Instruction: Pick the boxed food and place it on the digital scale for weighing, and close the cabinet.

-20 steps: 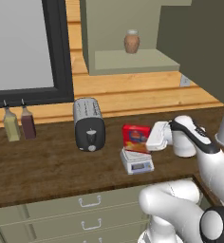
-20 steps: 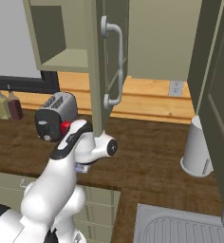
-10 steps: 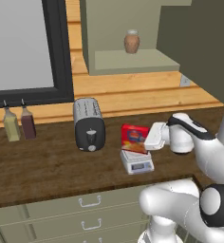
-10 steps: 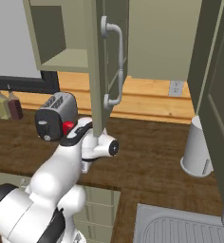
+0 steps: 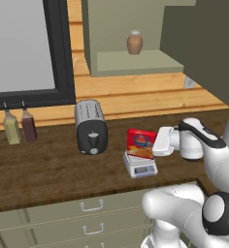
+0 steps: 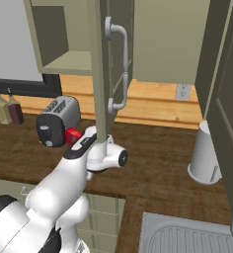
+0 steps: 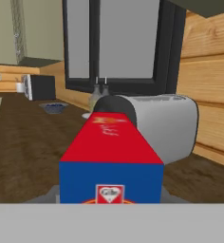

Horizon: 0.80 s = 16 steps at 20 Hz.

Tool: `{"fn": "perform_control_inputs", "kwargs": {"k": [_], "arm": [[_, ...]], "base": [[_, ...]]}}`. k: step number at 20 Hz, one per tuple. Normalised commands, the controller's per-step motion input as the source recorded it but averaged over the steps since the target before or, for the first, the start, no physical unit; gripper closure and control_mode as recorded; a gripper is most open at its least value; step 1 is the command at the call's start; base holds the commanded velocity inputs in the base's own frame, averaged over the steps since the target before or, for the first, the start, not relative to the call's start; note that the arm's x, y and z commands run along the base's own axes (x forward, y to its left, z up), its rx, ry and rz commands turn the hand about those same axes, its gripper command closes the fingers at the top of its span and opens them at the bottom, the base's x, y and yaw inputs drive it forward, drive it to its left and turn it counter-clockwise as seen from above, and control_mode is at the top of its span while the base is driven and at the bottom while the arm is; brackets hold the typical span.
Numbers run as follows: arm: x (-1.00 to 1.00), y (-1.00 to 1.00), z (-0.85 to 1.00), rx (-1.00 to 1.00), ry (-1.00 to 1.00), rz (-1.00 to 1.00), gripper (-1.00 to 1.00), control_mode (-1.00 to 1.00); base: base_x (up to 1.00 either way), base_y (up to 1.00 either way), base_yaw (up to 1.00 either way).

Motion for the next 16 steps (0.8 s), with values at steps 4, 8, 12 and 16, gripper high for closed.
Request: {"fn": "perform_control_inputs", "kwargs": {"k": [4, 8, 12, 16], "arm": [[0.1, 0.0, 0.0, 0.0, -0.08, 0.0, 1.0, -1.0], [0.04, 0.0, 0.0, 0.0, 0.0, 0.0, 1.0, -1.0], [0.0, 0.0, -0.11, 0.0, 0.01, 0.0, -1.0, -1.0], [0.0, 0.0, 0.0, 0.0, 0.0, 0.0, -1.0, -1.0]], "base": [[0.0, 0.0, 0.0], [0.0, 0.0, 0.0], [0.0, 0.0, 0.0], [0.0, 0.0, 0.0]]}}
